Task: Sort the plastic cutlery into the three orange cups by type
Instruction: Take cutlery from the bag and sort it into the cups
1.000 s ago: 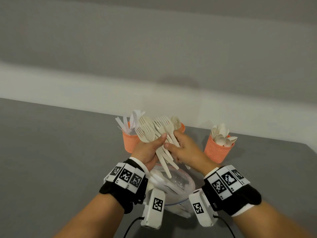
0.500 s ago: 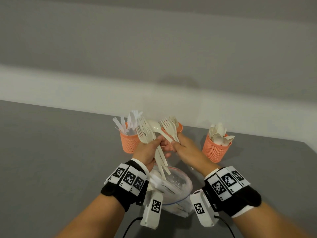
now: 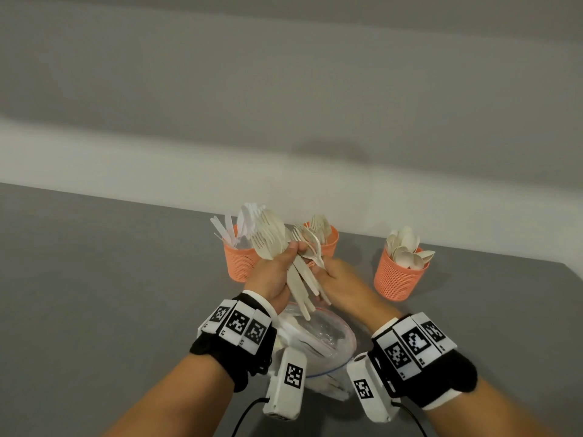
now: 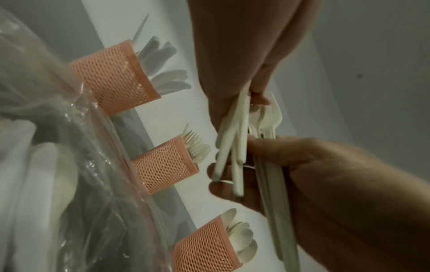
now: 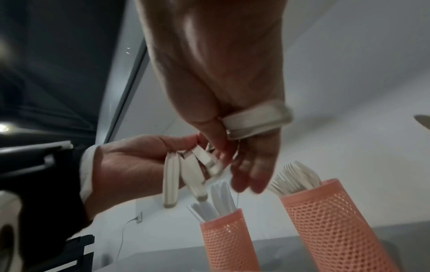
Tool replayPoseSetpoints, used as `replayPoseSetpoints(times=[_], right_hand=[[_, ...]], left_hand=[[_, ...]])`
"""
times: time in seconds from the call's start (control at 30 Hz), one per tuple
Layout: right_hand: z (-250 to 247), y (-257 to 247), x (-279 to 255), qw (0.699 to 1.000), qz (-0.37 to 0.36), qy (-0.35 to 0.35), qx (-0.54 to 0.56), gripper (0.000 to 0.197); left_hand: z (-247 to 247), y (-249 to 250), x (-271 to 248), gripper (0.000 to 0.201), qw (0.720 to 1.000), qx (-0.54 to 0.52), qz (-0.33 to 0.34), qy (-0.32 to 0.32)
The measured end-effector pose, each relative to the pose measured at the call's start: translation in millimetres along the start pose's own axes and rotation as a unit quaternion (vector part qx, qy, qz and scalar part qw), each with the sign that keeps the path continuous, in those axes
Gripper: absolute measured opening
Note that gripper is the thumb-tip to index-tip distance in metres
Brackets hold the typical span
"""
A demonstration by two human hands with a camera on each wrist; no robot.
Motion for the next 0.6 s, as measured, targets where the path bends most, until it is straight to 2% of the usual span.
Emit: replayPoseSetpoints(times=[0.1, 0.2, 0.27, 0.33, 0.43, 0.47, 0.5, 0.53, 0.6], right_hand=[[-8.7, -6.6, 0.8, 0.991, -0.042, 0.059, -0.116, 0.023], [-16.2, -14.7, -3.7, 0.980, -0.060, 0.110, -0.157, 0.028], [-25.3, -21.4, -7.5, 0.978, -0.072, 0.148, -0.127, 0.031], [-32.6, -35.2, -13.7, 0.978, -0.104, 0.171, -0.051, 0.027], [-20.5, -58.6, -14.7, 0.983, -0.150, 0.105, 0.017, 0.023], [-14.8, -60.3, -11.4, 0.985, -0.147, 0.082, 0.031, 0.024], [-12.3, -59.0, -7.9, 0.988, -0.133, 0.069, 0.048, 0.024], [-12.2, -54.7, -3.5, 0.988, -0.115, 0.067, 0.073, 0.025], [-15.4, -44.8, 3.3, 0.988, -0.077, 0.072, 0.112, 0.028]], left_hand=[[-2.0, 2.0, 2.8, 0.029, 0.999, 0.012, 0.024, 0.026], [-2.9, 7.7, 4.3, 0.029, 0.996, 0.027, 0.051, 0.061], [-7.1, 13.3, 1.4, 0.026, 0.992, 0.045, 0.065, 0.095], [-7.3, 17.7, -0.6, 0.025, 0.986, 0.108, 0.083, 0.095], [16.9, 19.8, -7.8, 0.029, 0.969, 0.215, 0.120, 0.029], [17.4, 17.0, -9.2, 0.062, 0.966, 0.232, 0.109, 0.043], [19.2, 11.7, -8.1, 0.057, 0.958, 0.261, 0.113, 0.021], [21.2, 12.9, -8.8, 0.013, 0.945, 0.304, 0.120, 0.025], [20.3, 11.6, -6.6, 0.026, 0.897, 0.422, 0.126, 0.027]])
Point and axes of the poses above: each hand's wrist, its own x-axis towards the middle knuckle, its own z-axis out of the palm, y = z × x, the point moved 8 cm from there along x, towards the middle knuckle, and after that the axes turned 3 degrees about -y, right-handed, at the moved point
